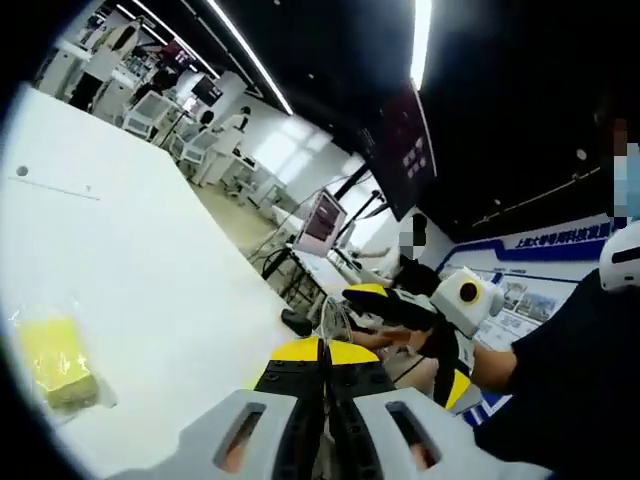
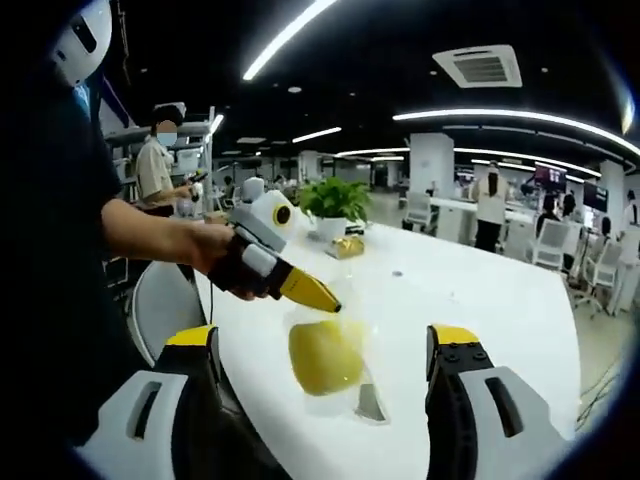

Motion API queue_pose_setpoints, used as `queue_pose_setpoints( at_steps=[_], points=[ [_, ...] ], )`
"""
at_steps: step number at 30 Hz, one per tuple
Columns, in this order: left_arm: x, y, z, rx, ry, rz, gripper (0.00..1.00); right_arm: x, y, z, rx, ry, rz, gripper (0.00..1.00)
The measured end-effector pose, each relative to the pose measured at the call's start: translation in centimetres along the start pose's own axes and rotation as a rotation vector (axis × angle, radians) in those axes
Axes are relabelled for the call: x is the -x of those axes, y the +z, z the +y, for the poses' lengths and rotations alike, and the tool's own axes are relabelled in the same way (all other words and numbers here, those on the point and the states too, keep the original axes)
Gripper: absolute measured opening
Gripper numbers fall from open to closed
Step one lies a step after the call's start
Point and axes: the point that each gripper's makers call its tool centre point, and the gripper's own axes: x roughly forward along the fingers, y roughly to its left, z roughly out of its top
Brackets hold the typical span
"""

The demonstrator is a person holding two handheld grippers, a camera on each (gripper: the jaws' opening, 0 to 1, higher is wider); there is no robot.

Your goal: Compare the silicone blocks by pressing each to a similar depth, holding the contact briefly, and releasing to observe deformation and rebound differences across the visible hardness samples.

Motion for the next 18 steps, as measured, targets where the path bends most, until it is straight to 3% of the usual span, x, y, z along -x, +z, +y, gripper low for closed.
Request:
queue_pose_setpoints(
  at_steps=[7, 10, 11, 12, 18],
  points=[
    [-3.0, 0.0, 2.5, 0.093, 0.012, -0.032, 0.00, 0.4, -0.1, -1.1, -0.013, -0.013, -0.012, 0.79],
    [-4.0, 0.3, 3.8, 0.182, 0.001, -0.056, 0.00, 0.4, -0.2, -1.7, -0.034, -0.020, -0.017, 0.79],
    [-4.1, 0.7, 4.7, 0.207, 0.033, -0.083, 0.00, 0.5, -0.3, -1.8, -0.036, -0.021, -0.018, 0.79],
    [-4.4, 0.7, 5.1, 0.227, 0.020, -0.079, 0.00, 0.6, -0.4, -2.0, -0.047, -0.025, -0.017, 0.80],
    [-4.8, 1.2, 9.1, 0.283, 0.098, -0.116, 0.00, 1.4, -1.3, -2.7, -0.140, -0.055, -0.047, 0.81]
  ],
)
